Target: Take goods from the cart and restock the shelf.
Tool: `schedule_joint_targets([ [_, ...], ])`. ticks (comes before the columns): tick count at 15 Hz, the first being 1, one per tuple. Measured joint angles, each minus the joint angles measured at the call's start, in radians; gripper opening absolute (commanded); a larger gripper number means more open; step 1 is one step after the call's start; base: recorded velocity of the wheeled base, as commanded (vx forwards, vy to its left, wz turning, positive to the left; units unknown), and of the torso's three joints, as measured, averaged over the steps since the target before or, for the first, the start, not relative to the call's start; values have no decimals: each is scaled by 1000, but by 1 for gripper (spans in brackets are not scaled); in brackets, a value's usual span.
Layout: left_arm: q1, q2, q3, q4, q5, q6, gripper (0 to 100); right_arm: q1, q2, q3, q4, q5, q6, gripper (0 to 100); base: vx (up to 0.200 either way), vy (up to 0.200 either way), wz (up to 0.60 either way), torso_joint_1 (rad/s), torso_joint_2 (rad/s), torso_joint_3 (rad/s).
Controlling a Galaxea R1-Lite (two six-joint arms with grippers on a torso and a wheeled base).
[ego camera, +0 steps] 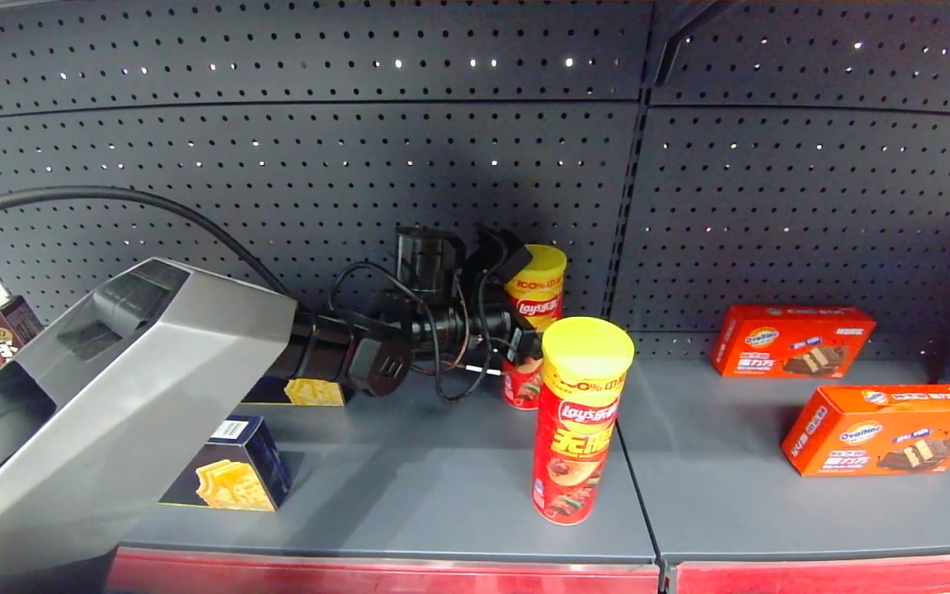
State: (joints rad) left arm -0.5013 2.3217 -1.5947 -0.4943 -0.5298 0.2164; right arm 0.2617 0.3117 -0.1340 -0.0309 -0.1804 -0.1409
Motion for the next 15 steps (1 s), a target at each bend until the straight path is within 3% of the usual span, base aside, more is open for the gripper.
schedule_joint_targets([
  [6, -10, -30, 20, 0, 2, 0, 100, -3, -8, 1, 0, 1, 0, 100, 0, 0, 0, 0, 0, 0],
  [15, 14, -248, 329, -69, 7, 3, 100, -2, -8, -3, 2, 1, 0, 100, 0, 0, 0, 0, 0, 0],
])
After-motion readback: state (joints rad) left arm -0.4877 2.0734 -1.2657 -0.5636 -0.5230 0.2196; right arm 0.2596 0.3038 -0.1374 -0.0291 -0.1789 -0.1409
